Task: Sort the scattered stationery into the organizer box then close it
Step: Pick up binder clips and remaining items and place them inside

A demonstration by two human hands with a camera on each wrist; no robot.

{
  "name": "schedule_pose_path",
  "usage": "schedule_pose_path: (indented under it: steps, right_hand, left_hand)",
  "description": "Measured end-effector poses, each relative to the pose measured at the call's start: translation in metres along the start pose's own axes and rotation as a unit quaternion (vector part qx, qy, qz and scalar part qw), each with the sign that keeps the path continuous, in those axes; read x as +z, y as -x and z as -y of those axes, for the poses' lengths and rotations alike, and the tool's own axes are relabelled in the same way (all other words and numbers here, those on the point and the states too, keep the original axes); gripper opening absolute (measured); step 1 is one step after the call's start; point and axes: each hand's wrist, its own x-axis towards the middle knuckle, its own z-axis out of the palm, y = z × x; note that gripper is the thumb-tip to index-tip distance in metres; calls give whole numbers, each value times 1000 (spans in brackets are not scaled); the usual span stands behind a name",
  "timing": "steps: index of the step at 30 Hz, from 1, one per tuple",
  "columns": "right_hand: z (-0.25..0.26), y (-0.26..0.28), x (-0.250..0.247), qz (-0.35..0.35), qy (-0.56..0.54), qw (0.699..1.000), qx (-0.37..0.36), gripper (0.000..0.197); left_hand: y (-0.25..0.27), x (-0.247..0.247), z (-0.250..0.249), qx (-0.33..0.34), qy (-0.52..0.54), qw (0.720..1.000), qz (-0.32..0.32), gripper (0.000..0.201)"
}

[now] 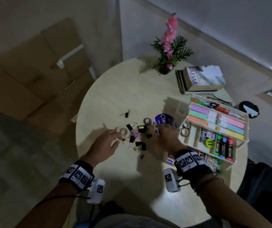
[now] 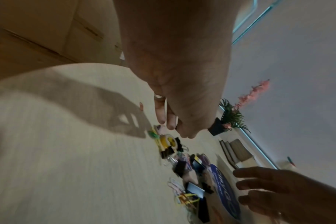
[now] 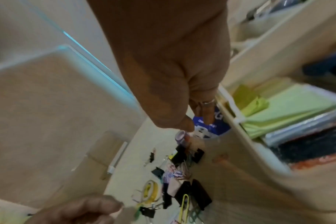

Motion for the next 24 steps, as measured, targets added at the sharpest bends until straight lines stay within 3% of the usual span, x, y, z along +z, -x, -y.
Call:
schedule_pose_path:
  steps: [5, 8, 13, 17, 20, 24]
  right_hand:
    - [20, -41, 16, -36, -28, 999, -24, 58]
    - [18, -65, 31, -10, 17, 999, -47, 65]
    - [7, -84, 48, -22, 82, 994, -67, 55]
    - [2, -77, 58, -8, 93, 995, -44, 39]
    - [5, -63, 52, -41, 116, 992, -38, 22]
    - [14, -30, 47, -93, 54, 994, -36, 20]
  left_hand:
    - [13, -11, 39, -20, 25, 999, 18, 22]
    - [15, -18, 50, -23, 33, 999, 30, 20]
    - [2, -29, 58, -19, 16, 999, 31, 21]
    - [-24, -29, 49, 5, -30, 999, 30, 24]
    - [-45, -20, 31, 58, -91, 992, 69, 30]
    - [-64, -4, 20, 80, -186, 973, 110, 28]
